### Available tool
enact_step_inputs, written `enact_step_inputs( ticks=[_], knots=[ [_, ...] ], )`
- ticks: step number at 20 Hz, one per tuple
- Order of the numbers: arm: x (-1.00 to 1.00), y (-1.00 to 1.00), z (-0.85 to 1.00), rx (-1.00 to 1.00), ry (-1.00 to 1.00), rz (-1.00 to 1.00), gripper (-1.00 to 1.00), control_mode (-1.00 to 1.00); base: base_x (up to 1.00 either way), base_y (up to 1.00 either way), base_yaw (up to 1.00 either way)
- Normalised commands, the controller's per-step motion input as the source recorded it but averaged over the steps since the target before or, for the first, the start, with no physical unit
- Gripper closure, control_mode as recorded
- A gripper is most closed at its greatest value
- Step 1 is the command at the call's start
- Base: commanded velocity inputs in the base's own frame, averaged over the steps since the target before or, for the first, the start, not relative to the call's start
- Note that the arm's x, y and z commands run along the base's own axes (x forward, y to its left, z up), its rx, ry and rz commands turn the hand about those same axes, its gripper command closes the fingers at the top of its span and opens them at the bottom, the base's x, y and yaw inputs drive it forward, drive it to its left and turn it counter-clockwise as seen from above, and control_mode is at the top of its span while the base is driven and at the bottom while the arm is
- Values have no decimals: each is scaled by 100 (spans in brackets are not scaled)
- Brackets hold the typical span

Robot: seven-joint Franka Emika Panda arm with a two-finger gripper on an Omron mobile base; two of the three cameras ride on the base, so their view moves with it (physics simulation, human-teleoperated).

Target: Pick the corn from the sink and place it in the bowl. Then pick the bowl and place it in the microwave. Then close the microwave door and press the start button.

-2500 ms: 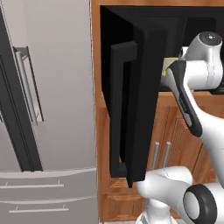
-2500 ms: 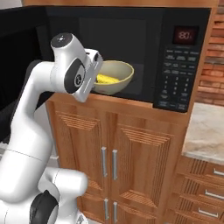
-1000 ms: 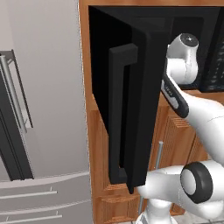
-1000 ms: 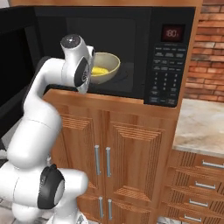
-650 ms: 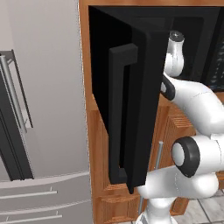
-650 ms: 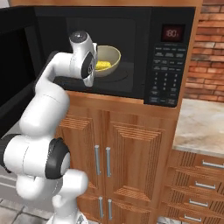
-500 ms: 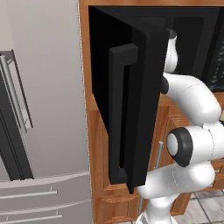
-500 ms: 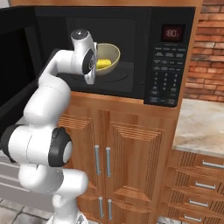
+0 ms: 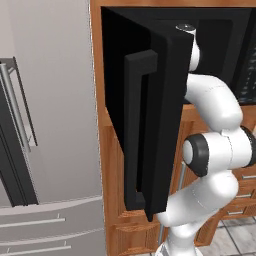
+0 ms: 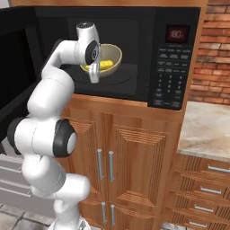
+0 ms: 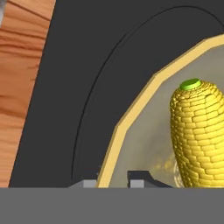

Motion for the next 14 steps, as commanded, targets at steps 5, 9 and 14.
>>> enact_step_inputs(
  ticks=[5, 9, 14],
  knots=[
    [-3, 0, -1, -4, 12, 10, 100, -100, 0, 0, 0],
    [-30, -4, -3, -1, 1, 12, 100, -100, 0, 0, 0],
    [11, 10, -21, -3, 7, 8, 100, -100, 0, 0, 0]
  ],
)
